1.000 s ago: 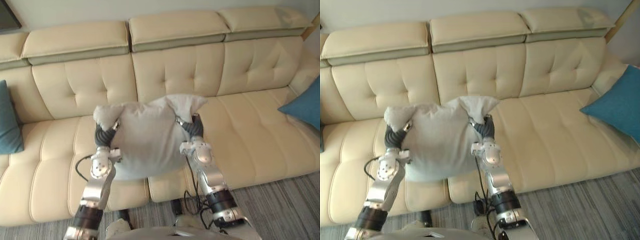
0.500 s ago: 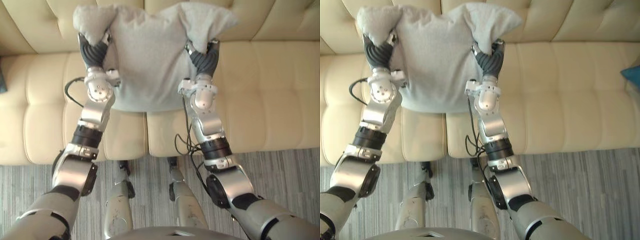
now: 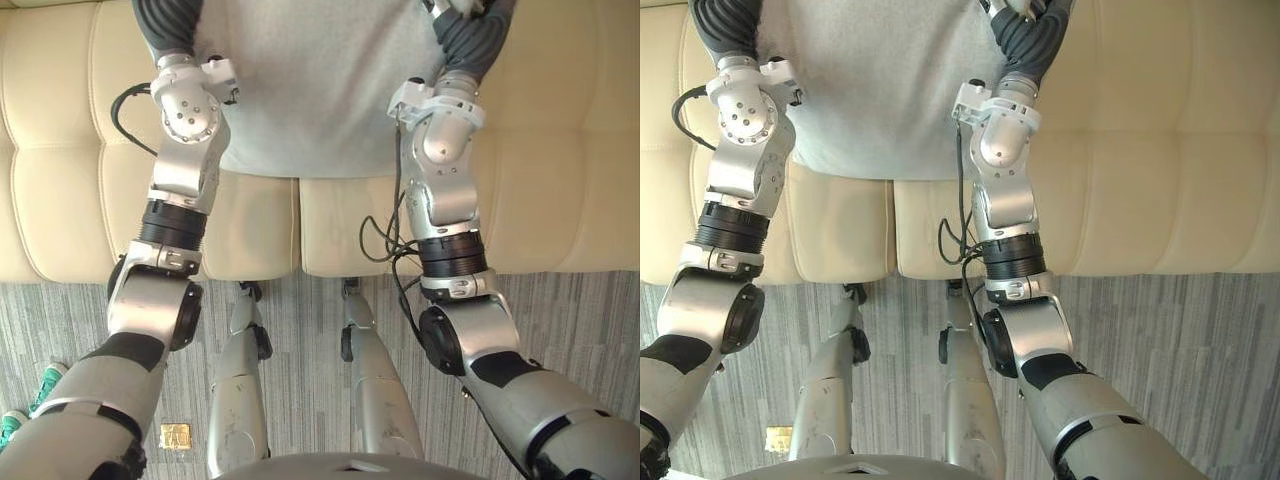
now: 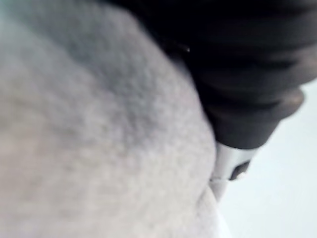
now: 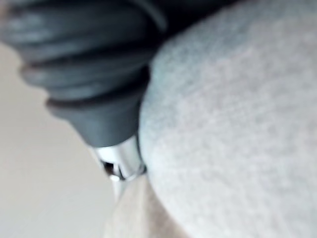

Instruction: Pick up cushions and gather them together orderly.

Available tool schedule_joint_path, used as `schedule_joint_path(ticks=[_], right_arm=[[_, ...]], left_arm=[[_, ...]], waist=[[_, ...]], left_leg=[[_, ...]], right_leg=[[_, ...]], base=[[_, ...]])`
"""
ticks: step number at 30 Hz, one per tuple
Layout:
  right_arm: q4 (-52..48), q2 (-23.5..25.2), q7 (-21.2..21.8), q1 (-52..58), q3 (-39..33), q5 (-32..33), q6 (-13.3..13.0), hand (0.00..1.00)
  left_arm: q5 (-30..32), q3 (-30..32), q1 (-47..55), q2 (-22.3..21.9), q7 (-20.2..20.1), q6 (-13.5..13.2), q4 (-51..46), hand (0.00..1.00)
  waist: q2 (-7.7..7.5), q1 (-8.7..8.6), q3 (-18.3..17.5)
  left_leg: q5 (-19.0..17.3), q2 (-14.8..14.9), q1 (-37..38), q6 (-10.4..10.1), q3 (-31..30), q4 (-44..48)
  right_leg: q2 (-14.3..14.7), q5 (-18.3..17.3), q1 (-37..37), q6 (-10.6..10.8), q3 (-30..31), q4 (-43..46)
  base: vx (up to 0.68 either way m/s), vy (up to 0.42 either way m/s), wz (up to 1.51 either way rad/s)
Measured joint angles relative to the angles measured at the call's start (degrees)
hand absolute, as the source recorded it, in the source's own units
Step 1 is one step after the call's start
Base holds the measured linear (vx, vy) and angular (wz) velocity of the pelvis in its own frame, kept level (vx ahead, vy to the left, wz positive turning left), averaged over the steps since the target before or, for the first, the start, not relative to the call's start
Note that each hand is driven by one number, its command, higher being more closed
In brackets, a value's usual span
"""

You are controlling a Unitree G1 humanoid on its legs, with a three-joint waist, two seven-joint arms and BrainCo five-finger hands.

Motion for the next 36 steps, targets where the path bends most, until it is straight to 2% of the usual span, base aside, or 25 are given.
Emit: schedule_joint_path(ticks=[3,6,7,11,14,19,20,22,23,24,26,27,29,30,32,36], right_arm=[[0.4,-3.9,0.2,0.0,-0.6,1.1,0.8,0.0],[1.2,-8.7,1.4,-0.8,-3.2,4.6,0.9,0.0],[3.0,-12.1,2.4,-1.3,-4.8,6.2,0.8,0.0],[6.8,-20.1,4.6,-0.7,-8.2,12.1,0.7,0.0],[6.8,-24.0,6.2,4.1,-9.9,15.3,0.2,0.0],[2.5,-23.7,8.3,20.7,-15.0,19.1,-0.5,0.0],[-0.7,-22.7,10.0,28.7,-15.7,19.0,-0.6,0.0],[-3.4,-19.8,12.1,36.3,-15.7,18.9,-0.6,0.0],[-5.1,-15.8,13.9,42.3,-15.9,18.1,-0.7,0.0],[-5.3,-14.2,14.5,44.1,-15.9,18.0,-0.7,0.0],[-4.9,-6.7,17.1,52.9,-15.5,17.9,-0.7,0.0],[-4.4,-5.3,17.7,54.4,-15.6,17.7,-0.7,0.0],[-1.8,1.0,19.4,60.6,-15.5,15.3,-0.6,0.0],[-0.7,2.1,19.9,61.3,-15.4,14.3,-0.4,0.0],[6.9,5.8,21.4,64.4,-15.1,12.1,-0.1,0.0],[17.1,9.6,23.3,65.5,-14.5,11.1,0.5,0.0]], left_arm=[[-1.0,0.3,0.0,2.1,-2.2,0.0,2.1,0.0],[-1.1,2.1,0.1,6.6,-4.1,0.0,2.8,0.0],[-1.1,3.7,0.1,9.4,-5.2,0.0,3.5,0.0],[-3.4,9.8,4.6,16.2,-9.0,-0.1,5.0,0.0],[-5.8,13.6,11.4,17.6,-11.7,-0.2,4.9,0.0],[-8.9,17.2,28.0,16.4,-13.9,-0.5,-1.8,0.0],[-9.7,18.6,34.9,14.4,-14.2,-0.9,-6.2,0.0],[-9.7,18.9,42.2,11.6,-15.2,-1.3,-9.3,0.0],[-9.7,19.0,48.5,8.5,-16.2,-1.6,-10.4,0.0],[-9.6,19.0,50.1,7.2,-16.7,-1.8,-10.5,0.0],[-9.8,18.8,59.5,0.0,-19.2,-1.9,-10.2,0.0],[-9.9,18.8,61.1,-1.5,-19.8,-1.9,-9.7,0.0],[-12.0,18.9,67.1,-7.7,-21.6,-1.8,-5.8,0.0],[-12.4,19.1,67.7,-8.8,-21.9,-1.7,-4.6,0.0],[-12.4,20.4,71.7,-13.2,-22.8,-1.1,2.8,0.0],[-9.7,22.8,73.8,-16.5,-23.6,0.5,15.0,0.0]], waist=[[0.0,-0.09,0.0],[0.0,-0.01,0.0],[0.0,0.0,0.0],[0.0,-0.13,0.0],[0.0,-0.04,0.0],[-0.02,-0.18,0.0],[-0.02,-0.07,-0.1],[-0.03,0.02,-0.1],[-0.04,0.07,-0.1],[-0.04,0.1,-0.2],[0.04,0.44,-2.1],[0.01,0.54,-2.7],[0.05,0.66,-3.5],[0.03,0.67,-3.8],[0.02,0.74,-6.9],[-0.27,0.98,-10.6]], left_leg=[[0.0,0.0,0.0,0.0,-0.4,0.0],[0.0,-0.1,-0.1,0.0,-0.9,0.0],[0.1,-0.1,0.0,0.1,-1.2,0.0],[0.2,-0.3,1.0,0.1,-1.5,0.0],[0.2,-0.3,2.7,0.1,-1.5,0.0],[-0.6,-0.6,6.1,0.3,-2.6,0.2],[-1.0,-1.0,7.6,0.4,-3.0,0.4],[-2.2,-1.1,10.0,0.4,-3.3,1.5],[-3.6,-1.1,12.5,0.4,-3.6,2.8],[-4.3,-1.1,13.5,0.4,-3.6,3.4],[-6.7,-1.1,16.6,0.3,-3.5,5.3],[-7.0,-1.1,17.1,0.4,-3.5,5.3],[-7.8,-1.1,20.7,0.4,-3.1,5.3],[-8.1,-1.1,21.5,0.6,-3.0,5.2],[-9.0,-0.9,24.9,0.2,-2.2,5.1],[-10.8,-0.6,30.7,-0.4,0.5,5.2]], right_leg=[[-0.1,-1.2,-0.3,-0.1,-0.6,1.7],[-0.2,-2.3,-0.9,-0.2,-1.0,3.5],[-0.3,-2.8,-1.0,-0.1,-1.5,4.2],[-0.5,-4.5,-0.7,-0.3,-2.2,6.7],[-0.6,-5.7,1.1,-0.5,-2.8,7.5],[-1.2,-8.5,4.4,-0.5,-4.2,10.0],[-1.6,-9.9,5.7,-0.4,-4.5,11.5],[-1.9,-11.2,8.3,-0.4,-5.0,12.4],[-2.2,-12.4,11.1,-0.4,-5.4,13.3],[-2.2,-12.9,12.2,-0.4,-5.5,13.5],[-2.3,-14.3,16.2,-0.4,-5.6,13.4],[-2.3,-14.4,16.7,-0.4,-5.6,13.2],[-2.2,-14.3,21.1,-0.3,-5.6,11.0],[-2.2,-14.3,22.0,-0.3,-5.5,10.5],[-2.0,-13.2,26.5,-0.2,-5.2,7.0],[-1.8,-12.3,32.0,0.2,-3.3,4.2]], base=[[-0.03,0.037,0.1],[-0.03,0.026,0.11],[-0.03,0.009,0.12],[-0.02,-0.002,0.11],[-0.01,-0.025,0.12],[0.02,-0.042,0.2],[0.05,-0.04,0.2],[0.05,-0.06,0.18],[0.05,-0.066,0.13],[0.05,-0.065,0.08],[0.04,-0.034,0.01],[0.07,-0.011,-0.02],[0.04,0.011,-0.06],[0.02,0.014,-0.1],[0.05,0.02,-0.14],[0.06,0.027,-0.33]])
